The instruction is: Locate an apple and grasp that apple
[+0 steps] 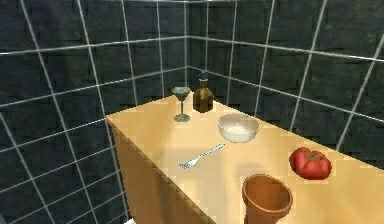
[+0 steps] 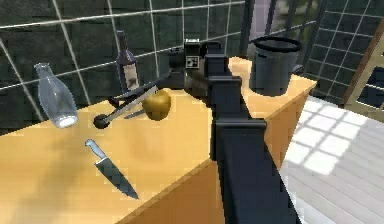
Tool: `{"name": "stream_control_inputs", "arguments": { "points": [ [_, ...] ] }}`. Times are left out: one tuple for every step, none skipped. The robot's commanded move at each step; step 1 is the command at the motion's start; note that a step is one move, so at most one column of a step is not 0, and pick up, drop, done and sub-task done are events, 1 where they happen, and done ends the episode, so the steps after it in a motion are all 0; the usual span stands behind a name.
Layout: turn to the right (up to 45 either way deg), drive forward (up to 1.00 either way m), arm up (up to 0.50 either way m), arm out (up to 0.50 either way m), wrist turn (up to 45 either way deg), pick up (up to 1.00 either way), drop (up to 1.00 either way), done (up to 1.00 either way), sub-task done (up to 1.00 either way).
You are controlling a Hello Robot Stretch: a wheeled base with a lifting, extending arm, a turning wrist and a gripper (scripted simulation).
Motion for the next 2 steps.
{"name": "stream_control_inputs", "arguments": {
  "points": [
    [0.0,0.0,0.0,0.0,45.0,0.0,0.0,0.0,0.0],
    [0.0,0.0,0.0,0.0,12.0,0.0,0.0,0.0,0.0]
  ]
}}
